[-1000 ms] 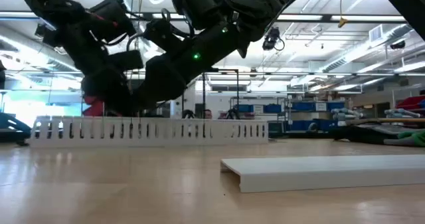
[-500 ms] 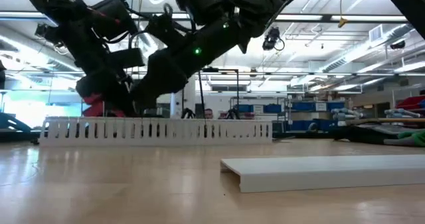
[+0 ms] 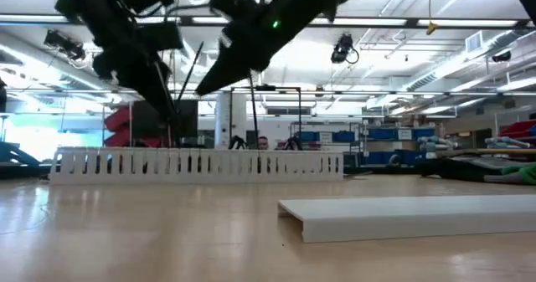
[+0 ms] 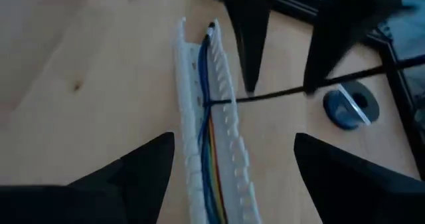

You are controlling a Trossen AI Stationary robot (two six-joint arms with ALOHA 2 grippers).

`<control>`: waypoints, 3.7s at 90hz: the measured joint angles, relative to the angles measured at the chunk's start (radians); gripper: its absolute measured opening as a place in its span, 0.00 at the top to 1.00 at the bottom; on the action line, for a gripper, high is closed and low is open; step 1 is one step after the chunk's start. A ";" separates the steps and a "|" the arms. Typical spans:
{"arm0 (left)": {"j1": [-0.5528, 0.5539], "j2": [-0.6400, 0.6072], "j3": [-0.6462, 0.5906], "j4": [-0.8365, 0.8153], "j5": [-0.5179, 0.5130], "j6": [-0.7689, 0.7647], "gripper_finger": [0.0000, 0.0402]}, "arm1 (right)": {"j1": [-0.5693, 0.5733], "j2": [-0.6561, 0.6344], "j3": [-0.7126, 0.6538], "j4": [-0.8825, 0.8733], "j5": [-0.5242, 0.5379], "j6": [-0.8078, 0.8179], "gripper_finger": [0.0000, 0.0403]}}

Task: Ziptie cables
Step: Put the zip tied cable wires into the white cable duct

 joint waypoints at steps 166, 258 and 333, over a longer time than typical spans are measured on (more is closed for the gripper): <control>0.183 0.534 -0.179 1.346 0.291 -0.487 0.46 | -0.181 -0.216 -0.762 0.765 -0.143 0.074 0.26; 0.179 0.560 -0.173 1.371 0.307 -0.330 0.99 | -0.192 -0.177 -0.753 0.842 -0.280 -0.093 0.24; 0.179 0.559 -0.173 1.326 0.296 -0.272 1.00 | -0.242 -0.031 -0.592 0.692 -0.358 -0.125 0.23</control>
